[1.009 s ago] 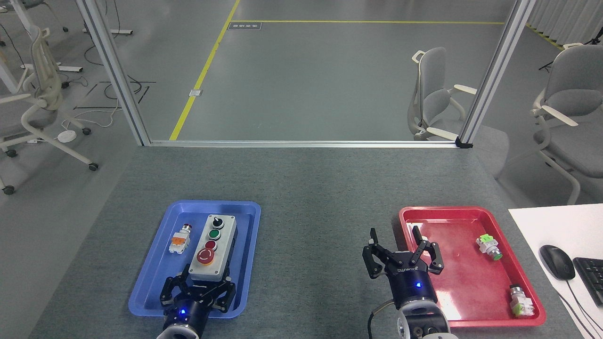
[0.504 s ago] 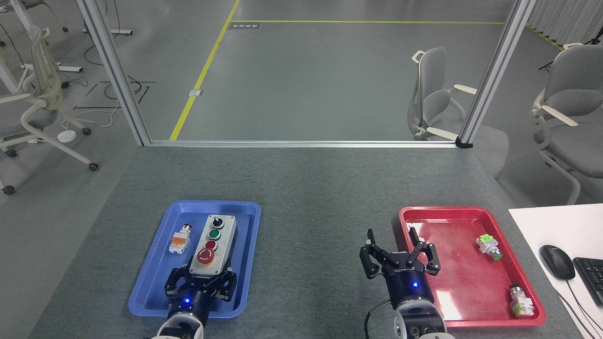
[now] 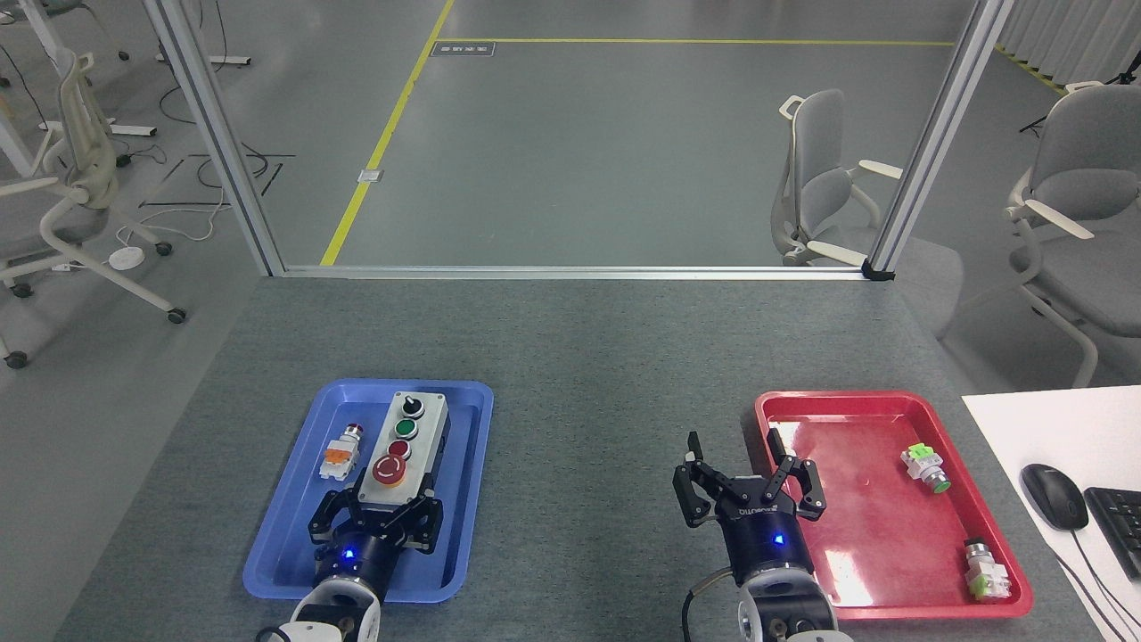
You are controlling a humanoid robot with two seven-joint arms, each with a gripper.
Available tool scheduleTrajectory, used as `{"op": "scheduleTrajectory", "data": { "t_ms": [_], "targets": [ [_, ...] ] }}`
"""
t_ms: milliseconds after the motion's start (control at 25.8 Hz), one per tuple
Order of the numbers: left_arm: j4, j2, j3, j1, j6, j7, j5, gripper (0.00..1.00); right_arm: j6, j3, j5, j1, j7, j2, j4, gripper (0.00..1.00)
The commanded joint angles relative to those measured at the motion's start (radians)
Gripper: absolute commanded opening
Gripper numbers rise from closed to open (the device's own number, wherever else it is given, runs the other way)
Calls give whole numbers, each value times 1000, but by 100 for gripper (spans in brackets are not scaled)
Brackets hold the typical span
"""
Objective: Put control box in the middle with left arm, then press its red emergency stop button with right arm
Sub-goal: 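Lift the control box out of the blue tray and carry it toward the table middle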
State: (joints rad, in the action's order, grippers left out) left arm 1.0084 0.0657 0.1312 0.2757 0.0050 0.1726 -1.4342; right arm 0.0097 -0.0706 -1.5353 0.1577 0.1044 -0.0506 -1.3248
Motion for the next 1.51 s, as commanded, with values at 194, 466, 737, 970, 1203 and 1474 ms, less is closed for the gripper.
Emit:
{"op": "scheduleTrajectory", "data": {
  "t_ms": [194,466,737,970,1203,1474],
  "targets": [
    [182,-23,21,-4,1,-10,-3,0,13,-3,1,-1,3,3,-1,99],
    [173,-158,166,2,17,-15,-20,0,12,-5,1,-3,5,-5,-1,99],
    [25,-204,343,62,96,-15,-18,0,16,-5,1,-4,5,-8,-1,99],
    [-108,-204,485,119,136,-12,-6,0,15,-5,1,-7,6,-9,-1,99],
    [-131,-204,545,125,132,-13,-5,0,15,-5,1,-18,6,-12,-1,99],
    [-142,-204,587,131,130,-13,-3,0,15,-6,3,-21,28,-18,-1,99]
  ]
}}
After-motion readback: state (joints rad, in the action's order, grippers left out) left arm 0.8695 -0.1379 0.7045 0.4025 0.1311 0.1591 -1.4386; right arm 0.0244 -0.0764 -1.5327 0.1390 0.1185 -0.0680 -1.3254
